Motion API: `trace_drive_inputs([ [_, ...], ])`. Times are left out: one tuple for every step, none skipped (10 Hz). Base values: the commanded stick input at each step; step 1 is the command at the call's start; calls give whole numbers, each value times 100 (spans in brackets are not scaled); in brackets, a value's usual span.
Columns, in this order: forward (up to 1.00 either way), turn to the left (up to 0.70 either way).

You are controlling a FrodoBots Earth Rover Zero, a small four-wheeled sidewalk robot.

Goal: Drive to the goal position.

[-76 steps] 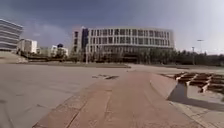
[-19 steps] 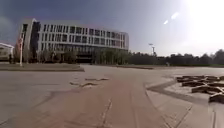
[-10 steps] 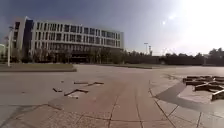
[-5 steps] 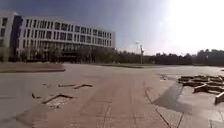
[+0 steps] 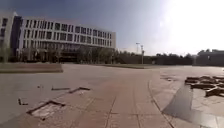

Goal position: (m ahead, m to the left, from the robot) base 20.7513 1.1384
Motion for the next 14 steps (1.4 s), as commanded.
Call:
trace_drive_inputs([
  [70,-15],
  [70,-35],
  [70,-4],
  [70,0],
  [70,0],
  [70,0],
  [70,0],
  [70,0],
  [70,0],
  [70,0],
  [70,0],
  [70,0],
  [70,0],
  [70,-17],
])
